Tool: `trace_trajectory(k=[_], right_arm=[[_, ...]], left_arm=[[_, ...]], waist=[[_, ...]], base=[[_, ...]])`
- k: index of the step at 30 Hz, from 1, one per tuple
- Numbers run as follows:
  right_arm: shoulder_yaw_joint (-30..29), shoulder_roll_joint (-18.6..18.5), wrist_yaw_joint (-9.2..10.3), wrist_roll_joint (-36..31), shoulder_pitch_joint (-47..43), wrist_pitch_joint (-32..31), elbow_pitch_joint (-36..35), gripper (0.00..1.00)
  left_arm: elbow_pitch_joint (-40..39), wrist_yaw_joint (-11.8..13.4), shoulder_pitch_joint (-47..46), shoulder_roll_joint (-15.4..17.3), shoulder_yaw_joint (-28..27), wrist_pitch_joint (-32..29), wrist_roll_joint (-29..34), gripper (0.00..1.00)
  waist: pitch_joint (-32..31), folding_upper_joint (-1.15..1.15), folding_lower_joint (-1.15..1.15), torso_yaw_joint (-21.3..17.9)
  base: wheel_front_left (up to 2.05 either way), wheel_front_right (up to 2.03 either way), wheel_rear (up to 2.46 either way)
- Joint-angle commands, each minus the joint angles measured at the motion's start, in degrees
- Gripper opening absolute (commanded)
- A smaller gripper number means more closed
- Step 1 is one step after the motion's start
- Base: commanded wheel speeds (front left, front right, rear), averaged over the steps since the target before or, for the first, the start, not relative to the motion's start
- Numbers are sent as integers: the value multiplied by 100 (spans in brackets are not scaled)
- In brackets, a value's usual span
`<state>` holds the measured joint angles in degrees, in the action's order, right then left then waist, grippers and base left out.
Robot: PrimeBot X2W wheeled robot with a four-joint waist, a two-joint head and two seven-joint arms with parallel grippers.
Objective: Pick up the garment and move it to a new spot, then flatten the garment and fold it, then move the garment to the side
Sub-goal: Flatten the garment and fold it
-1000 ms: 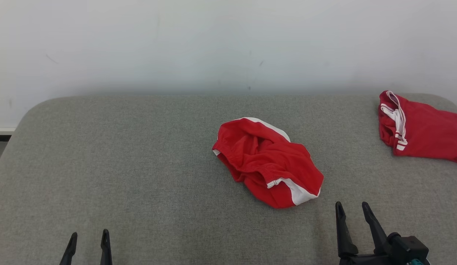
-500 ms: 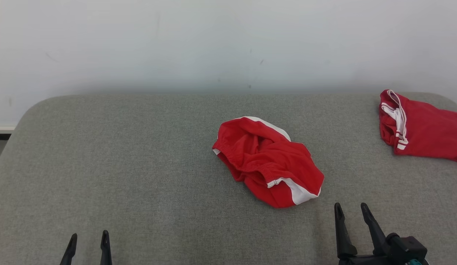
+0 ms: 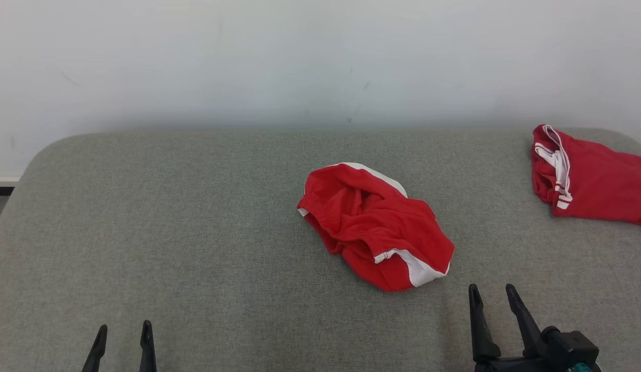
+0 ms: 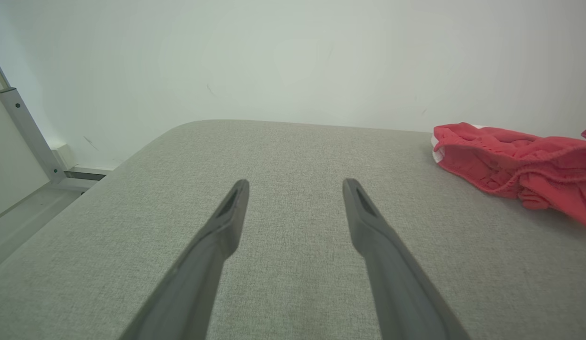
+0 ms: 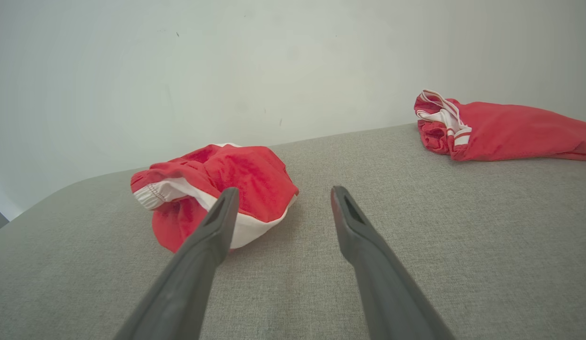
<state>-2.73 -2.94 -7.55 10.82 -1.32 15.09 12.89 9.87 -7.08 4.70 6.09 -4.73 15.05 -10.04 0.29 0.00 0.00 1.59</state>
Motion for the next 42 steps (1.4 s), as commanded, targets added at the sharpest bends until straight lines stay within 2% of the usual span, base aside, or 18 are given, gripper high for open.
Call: trace_trajectory(k=[1, 14, 22, 32, 42], right_arm=[[-1, 15, 16, -21, 13, 6, 2, 100], [58, 15, 16, 12, 63, 6, -4, 100], [136, 15, 16, 23, 195, 6, -53, 100], [178, 17, 16, 147, 347, 6, -108, 100], [219, 17, 16, 199, 478, 6, -178, 100]], left_arm=[[-4, -23, -24, -19, -28, 16, 35, 100], [22, -46, -204, -17, 57, 16, 33, 100], [274, -35, -934, 11, 1187, 16, -119, 100], [787, -36, -1750, 149, 2670, 16, -388, 100], [1240, -37, -2241, 273, 3230, 16, -644, 100]], waist=[[-2, 0, 0, 0], [7, 0, 0, -88], [192, 0, 0, -382], [578, 0, 0, -993], [904, 0, 0, -1567]], base=[[0, 0, 0], [0, 0, 0], [0, 0, 0], [0, 0, 0], [0, 0, 0]])
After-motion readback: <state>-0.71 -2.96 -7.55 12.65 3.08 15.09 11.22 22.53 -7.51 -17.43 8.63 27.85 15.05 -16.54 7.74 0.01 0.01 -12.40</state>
